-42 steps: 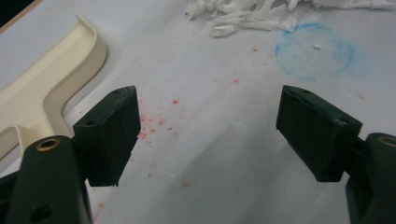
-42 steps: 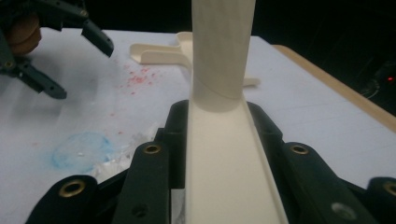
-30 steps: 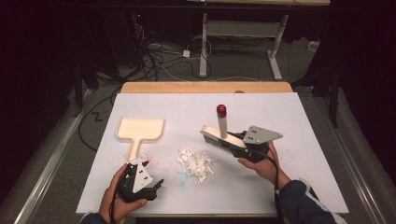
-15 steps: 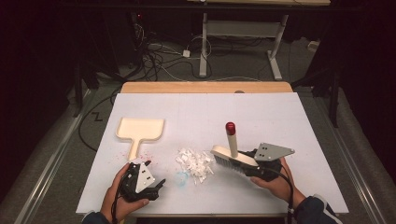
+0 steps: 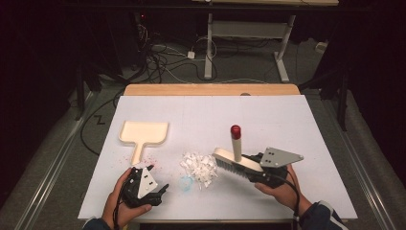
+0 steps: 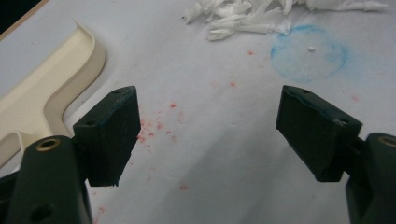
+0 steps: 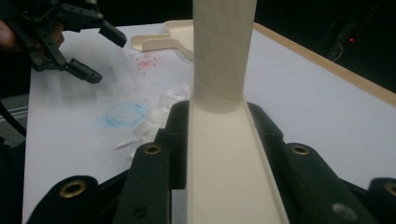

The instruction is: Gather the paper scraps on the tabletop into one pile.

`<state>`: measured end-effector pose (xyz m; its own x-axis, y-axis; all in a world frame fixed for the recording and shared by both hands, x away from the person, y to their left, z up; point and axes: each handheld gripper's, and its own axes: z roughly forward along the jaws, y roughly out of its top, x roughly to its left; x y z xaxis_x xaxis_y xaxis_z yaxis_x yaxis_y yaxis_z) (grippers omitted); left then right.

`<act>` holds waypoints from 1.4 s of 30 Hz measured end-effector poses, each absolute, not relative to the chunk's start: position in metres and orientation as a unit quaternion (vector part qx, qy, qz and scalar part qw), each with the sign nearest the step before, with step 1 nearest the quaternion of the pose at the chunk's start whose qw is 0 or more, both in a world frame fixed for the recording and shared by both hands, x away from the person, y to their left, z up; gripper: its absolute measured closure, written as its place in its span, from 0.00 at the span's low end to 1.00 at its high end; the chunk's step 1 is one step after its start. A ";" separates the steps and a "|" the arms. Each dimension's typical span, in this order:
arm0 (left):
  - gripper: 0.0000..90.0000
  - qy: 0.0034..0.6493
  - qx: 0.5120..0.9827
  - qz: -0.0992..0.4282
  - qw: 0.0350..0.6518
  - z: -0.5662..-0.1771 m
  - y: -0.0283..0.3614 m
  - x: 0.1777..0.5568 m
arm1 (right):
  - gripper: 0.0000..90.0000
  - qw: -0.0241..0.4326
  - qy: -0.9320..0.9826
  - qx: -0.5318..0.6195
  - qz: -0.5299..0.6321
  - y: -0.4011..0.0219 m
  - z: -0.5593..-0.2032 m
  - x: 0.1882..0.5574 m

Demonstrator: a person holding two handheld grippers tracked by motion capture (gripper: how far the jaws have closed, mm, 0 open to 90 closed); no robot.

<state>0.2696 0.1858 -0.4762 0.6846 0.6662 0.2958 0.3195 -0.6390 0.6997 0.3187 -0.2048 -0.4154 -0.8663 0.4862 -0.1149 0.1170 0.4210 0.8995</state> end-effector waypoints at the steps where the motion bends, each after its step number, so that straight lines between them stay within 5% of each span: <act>1: 0.23 0.287 0.862 0.276 0.314 -0.476 0.186 0.270 | 0.75 0.188 0.818 0.191 0.509 -0.213 -0.411 0.318; 11: 0.23 0.287 0.862 0.285 0.305 -0.476 0.187 0.270 | 0.75 0.200 0.810 0.249 0.492 -0.275 -0.393 0.311; 28: 0.23 0.286 0.864 0.281 0.305 -0.476 0.186 0.271 | 0.75 0.085 0.842 0.263 0.464 -0.298 -0.408 0.297; 42: 0.24 0.283 0.869 0.260 0.310 -0.479 0.182 0.276 | 0.67 0.024 0.866 0.317 0.386 -0.311 -0.423 0.370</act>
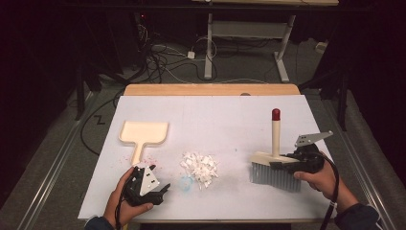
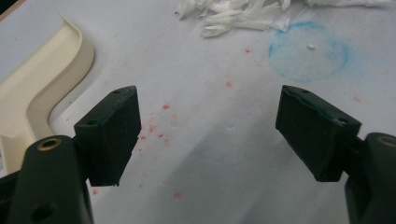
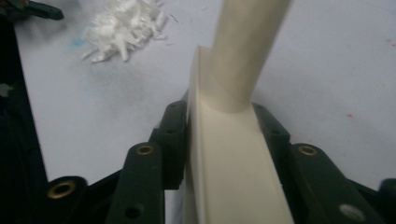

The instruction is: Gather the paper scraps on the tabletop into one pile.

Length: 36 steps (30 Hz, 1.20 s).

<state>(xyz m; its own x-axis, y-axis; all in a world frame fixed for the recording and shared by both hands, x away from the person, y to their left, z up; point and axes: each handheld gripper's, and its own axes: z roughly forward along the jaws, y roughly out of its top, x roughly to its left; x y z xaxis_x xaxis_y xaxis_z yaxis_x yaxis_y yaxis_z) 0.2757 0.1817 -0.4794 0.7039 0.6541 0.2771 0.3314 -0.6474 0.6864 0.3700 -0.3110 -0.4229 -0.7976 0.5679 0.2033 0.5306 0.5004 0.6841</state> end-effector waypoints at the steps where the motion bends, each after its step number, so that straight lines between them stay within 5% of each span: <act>1: 0.24 0.283 0.870 0.259 0.310 -0.480 0.181 0.275 | 0.65 0.033 0.869 0.320 0.376 -0.311 -0.423 0.374; 7: 0.24 0.280 0.871 0.259 0.309 -0.480 0.181 0.275 | 0.49 0.075 0.883 0.336 0.320 -0.313 -0.418 0.390; 15: 0.24 0.282 0.871 0.261 0.306 -0.481 0.180 0.279 | 0.51 0.203 0.849 0.373 0.313 -0.329 -0.404 0.394; 24: 0.24 0.278 0.870 0.270 0.306 -0.478 0.180 0.276 | 0.37 0.302 0.798 0.346 0.390 -0.321 -0.399 0.363; 36: 0.22 0.272 0.860 0.286 0.323 -0.475 0.180 0.270 | 0.26 0.347 0.759 0.321 0.447 -0.299 -0.419 0.308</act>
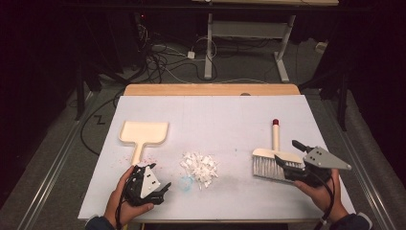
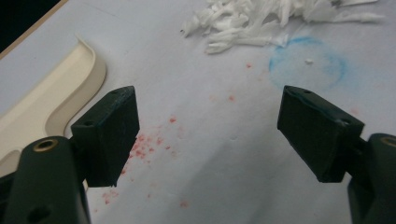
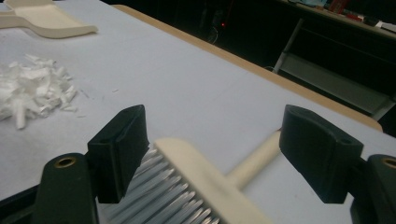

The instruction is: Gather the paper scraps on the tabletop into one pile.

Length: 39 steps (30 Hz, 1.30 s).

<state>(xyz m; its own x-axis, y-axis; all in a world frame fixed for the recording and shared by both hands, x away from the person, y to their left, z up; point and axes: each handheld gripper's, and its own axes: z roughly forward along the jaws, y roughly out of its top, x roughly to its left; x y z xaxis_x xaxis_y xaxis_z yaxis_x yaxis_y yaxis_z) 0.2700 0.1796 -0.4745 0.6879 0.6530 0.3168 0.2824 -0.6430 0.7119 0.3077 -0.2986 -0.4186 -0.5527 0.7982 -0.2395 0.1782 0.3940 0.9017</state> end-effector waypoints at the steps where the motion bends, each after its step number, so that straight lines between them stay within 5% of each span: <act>1: 0.22 0.270 0.860 0.288 0.323 -0.474 0.180 0.269 | 0.25 0.350 0.760 0.318 0.445 -0.298 -0.422 0.303; 39: 0.20 0.263 0.866 0.283 0.316 -0.477 0.173 0.278 | 0.22 0.347 0.782 0.309 0.415 -0.305 -0.435 0.287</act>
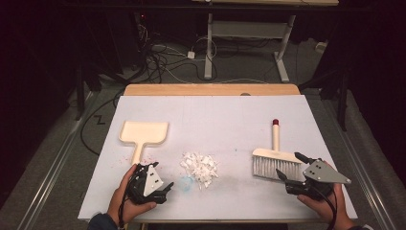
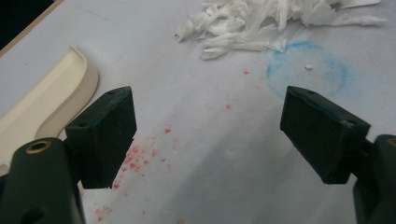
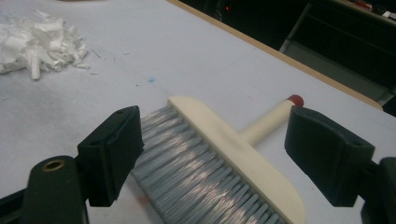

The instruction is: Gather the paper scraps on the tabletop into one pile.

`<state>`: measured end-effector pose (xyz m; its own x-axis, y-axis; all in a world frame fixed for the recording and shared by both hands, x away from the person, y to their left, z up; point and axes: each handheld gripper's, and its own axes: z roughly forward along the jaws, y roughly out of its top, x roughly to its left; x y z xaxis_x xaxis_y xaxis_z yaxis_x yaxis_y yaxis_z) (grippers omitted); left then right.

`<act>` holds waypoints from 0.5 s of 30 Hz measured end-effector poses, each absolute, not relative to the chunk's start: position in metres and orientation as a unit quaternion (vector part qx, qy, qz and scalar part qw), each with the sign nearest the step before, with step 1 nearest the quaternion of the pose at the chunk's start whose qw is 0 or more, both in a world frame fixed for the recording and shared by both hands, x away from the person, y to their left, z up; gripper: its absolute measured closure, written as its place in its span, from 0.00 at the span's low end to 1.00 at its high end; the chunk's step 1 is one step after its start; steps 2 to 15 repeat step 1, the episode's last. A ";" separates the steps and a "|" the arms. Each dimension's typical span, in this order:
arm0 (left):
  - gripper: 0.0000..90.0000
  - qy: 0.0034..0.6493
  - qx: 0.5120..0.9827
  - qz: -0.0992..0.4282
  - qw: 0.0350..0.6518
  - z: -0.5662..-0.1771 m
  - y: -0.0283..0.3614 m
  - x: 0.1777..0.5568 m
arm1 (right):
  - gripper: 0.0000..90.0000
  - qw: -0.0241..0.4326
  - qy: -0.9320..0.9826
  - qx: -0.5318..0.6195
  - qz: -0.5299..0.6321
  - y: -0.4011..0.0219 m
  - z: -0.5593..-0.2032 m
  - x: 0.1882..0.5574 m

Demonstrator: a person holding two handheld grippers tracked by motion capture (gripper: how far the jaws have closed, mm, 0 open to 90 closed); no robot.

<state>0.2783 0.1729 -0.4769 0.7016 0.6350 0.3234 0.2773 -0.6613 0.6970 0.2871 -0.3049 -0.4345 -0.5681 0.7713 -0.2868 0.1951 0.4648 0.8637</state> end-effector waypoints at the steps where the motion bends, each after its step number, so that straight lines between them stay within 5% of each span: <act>1: 0.20 0.262 0.867 0.283 0.315 -0.477 0.173 0.278 | 0.22 0.349 0.781 0.309 0.415 -0.305 -0.434 0.287; 15: 0.20 0.262 0.867 0.283 0.315 -0.477 0.173 0.278 | 0.22 0.349 0.781 0.309 0.415 -0.305 -0.434 0.287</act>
